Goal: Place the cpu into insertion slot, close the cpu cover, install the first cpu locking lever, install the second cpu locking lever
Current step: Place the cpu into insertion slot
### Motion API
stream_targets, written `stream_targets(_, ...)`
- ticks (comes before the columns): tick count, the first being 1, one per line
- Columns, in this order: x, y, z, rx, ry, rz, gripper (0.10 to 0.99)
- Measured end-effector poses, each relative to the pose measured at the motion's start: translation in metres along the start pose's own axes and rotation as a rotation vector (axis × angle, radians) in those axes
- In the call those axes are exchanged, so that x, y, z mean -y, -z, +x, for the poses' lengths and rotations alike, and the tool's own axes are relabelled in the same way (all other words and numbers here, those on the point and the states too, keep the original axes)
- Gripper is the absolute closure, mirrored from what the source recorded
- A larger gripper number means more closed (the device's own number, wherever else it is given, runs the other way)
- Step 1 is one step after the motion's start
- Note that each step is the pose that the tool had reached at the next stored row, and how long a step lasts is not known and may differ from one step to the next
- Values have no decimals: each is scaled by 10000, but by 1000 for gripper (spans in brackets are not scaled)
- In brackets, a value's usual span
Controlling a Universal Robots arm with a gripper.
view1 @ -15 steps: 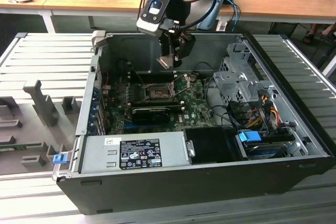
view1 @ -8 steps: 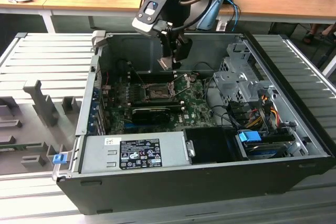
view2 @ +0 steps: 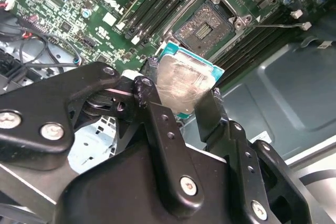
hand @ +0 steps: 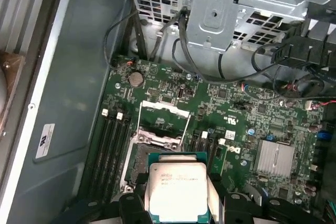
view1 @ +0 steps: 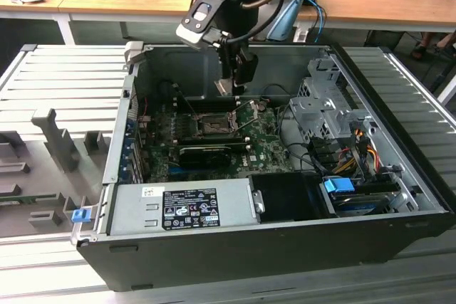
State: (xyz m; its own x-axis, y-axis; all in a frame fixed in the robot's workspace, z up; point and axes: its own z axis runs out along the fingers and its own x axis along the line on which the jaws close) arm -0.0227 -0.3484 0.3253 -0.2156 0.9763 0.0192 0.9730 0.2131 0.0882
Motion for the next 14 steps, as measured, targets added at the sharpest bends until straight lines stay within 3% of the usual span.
stream_targets(11, 2, -15, 0, 88, -991, -19, 561)
stream_targets(14, 4, -33, 0, 165, -1856, -34, 561)
